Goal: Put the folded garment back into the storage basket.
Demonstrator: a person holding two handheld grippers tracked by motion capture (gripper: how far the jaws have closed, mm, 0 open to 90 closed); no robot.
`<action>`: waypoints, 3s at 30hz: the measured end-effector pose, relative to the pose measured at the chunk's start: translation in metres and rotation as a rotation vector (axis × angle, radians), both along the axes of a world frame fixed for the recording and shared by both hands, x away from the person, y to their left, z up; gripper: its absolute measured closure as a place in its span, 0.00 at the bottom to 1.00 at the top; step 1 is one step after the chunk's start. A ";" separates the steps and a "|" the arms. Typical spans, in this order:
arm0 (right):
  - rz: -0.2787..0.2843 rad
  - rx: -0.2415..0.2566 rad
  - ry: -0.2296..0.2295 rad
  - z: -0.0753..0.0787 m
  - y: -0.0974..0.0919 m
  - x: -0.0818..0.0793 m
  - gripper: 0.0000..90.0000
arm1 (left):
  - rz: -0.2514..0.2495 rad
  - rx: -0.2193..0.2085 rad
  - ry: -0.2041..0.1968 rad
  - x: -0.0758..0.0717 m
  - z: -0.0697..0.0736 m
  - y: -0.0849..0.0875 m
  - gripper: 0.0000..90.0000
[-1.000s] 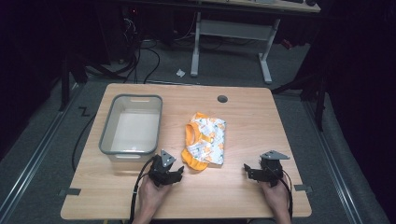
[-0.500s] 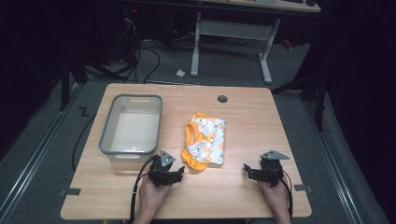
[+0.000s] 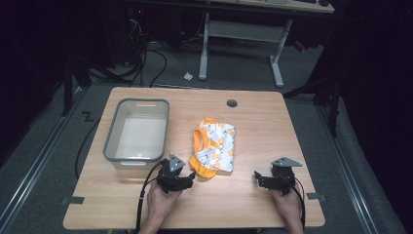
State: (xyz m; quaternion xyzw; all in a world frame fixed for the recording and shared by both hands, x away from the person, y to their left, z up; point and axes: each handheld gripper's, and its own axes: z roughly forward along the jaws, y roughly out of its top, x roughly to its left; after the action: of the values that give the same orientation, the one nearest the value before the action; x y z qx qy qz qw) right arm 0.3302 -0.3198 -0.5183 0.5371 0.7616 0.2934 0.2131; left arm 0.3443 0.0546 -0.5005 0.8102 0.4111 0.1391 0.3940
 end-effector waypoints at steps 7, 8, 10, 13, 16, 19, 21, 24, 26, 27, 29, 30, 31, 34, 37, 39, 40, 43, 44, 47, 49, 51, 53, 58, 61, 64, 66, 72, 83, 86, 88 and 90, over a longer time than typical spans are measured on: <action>0.000 0.000 0.000 0.000 0.000 0.000 0.18 | -0.012 -0.005 -0.004 0.004 0.006 -0.004 0.37; 0.000 0.000 0.000 0.000 0.000 0.000 0.18 | -0.013 -0.003 -0.008 0.005 0.007 -0.005 0.37; 0.000 0.000 0.000 0.000 0.000 0.000 0.18 | -0.014 -0.007 -0.002 0.006 0.007 -0.006 0.37; 0.000 0.000 0.000 0.000 0.000 0.000 0.18 | -0.019 -0.012 0.003 0.009 0.008 -0.008 0.37; 0.000 0.001 0.000 0.000 0.000 0.000 0.18 | -0.018 -0.032 0.000 0.010 0.010 -0.009 0.37; 0.000 0.000 0.000 0.000 0.000 0.000 0.18 | -0.013 -0.054 0.009 0.012 0.010 -0.008 0.37; 0.000 0.000 0.000 0.000 0.000 0.000 0.18 | -0.006 -0.067 0.015 0.013 0.010 -0.007 0.38; 0.000 0.000 0.000 0.000 0.000 0.000 0.18 | -0.005 -0.063 0.016 0.015 0.013 -0.007 0.38; 0.000 0.000 0.000 0.000 0.000 0.000 0.18 | -0.008 -0.062 0.011 0.016 0.015 -0.009 0.38; 0.000 0.000 0.000 0.000 0.000 0.000 0.18 | -0.012 -0.059 0.009 0.017 0.017 -0.010 0.37; 0.000 0.001 0.000 0.000 0.000 0.000 0.18 | -0.017 -0.062 0.004 0.019 0.019 -0.012 0.37; -0.001 0.000 0.000 0.000 0.000 0.000 0.18 | -0.022 -0.064 0.003 0.020 0.021 -0.014 0.37; -0.001 0.000 0.000 0.000 0.000 0.000 0.18 | -0.023 -0.061 0.002 0.021 0.021 -0.015 0.37; -0.001 0.000 0.000 0.000 0.000 0.000 0.18 | -0.033 -0.053 -0.004 0.024 0.025 -0.019 0.37; -0.001 0.000 0.000 0.000 0.000 0.000 0.18 | -0.031 -0.064 -0.006 0.028 0.026 -0.021 0.37; -0.001 0.000 0.000 0.000 0.000 0.000 0.18 | -0.031 -0.055 -0.005 0.030 0.027 -0.022 0.37; -0.001 0.000 0.000 0.000 0.000 0.000 0.18 | -0.032 -0.053 -0.003 0.032 0.028 -0.023 0.37; -0.001 0.000 0.000 0.000 0.000 0.000 0.18 | -0.037 -0.025 0.001 0.039 0.032 -0.025 0.37; -0.001 0.000 0.000 0.000 0.000 0.000 0.18 | -0.037 -0.013 0.001 0.041 0.033 -0.026 0.37; -0.001 0.000 0.000 0.000 0.000 0.000 0.18 | -0.039 0.002 0.002 0.047 0.037 -0.027 0.37; -0.001 0.000 0.000 0.000 0.000 0.000 0.18 | -0.039 0.011 -0.004 0.050 0.040 -0.029 0.36; -0.001 0.000 0.000 0.000 0.000 0.000 0.18 | -0.037 0.006 -0.009 0.053 0.042 -0.030 0.36; -0.001 0.000 0.000 0.000 0.000 0.000 0.18 | -0.037 0.005 0.002 0.057 0.043 -0.032 0.36; -0.001 0.000 0.000 0.000 0.000 0.000 0.18 | -0.037 0.010 0.007 0.064 0.044 -0.037 0.36; -0.001 0.000 0.000 0.000 0.000 0.000 0.18 | -0.030 -0.005 0.027 0.067 0.041 -0.038 0.36; 0.000 0.000 0.000 0.000 0.000 0.000 0.18 | -0.018 0.000 0.048 0.071 0.038 -0.037 0.36; -0.001 0.000 0.000 0.000 0.000 0.000 0.18 | -0.001 0.003 0.063 0.074 0.036 -0.037 0.35; -0.001 0.000 0.000 0.000 0.000 0.000 0.18 | 0.017 0.004 0.095 0.081 0.031 -0.040 0.33; -0.001 0.000 0.000 0.000 0.000 0.000 0.18 | 0.024 0.037 0.146 0.100 0.016 -0.057 0.31; -0.001 0.000 0.000 0.000 0.000 0.000 0.18 | 0.023 0.062 0.170 0.104 0.007 -0.060 0.30; -0.001 0.000 0.001 0.000 0.000 0.000 0.18 | 0.025 0.073 0.184 0.105 0.002 -0.062 0.29; -0.001 0.000 0.000 0.000 0.000 0.000 0.18 | 0.030 0.075 0.199 0.107 -0.002 -0.062 0.27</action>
State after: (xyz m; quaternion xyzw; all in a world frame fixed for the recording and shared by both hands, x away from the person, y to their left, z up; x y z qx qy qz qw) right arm 0.3302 -0.3198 -0.5183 0.5375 0.7613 0.2934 0.2130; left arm 0.4517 -0.0073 -0.5023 0.8281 0.4546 0.0788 0.3183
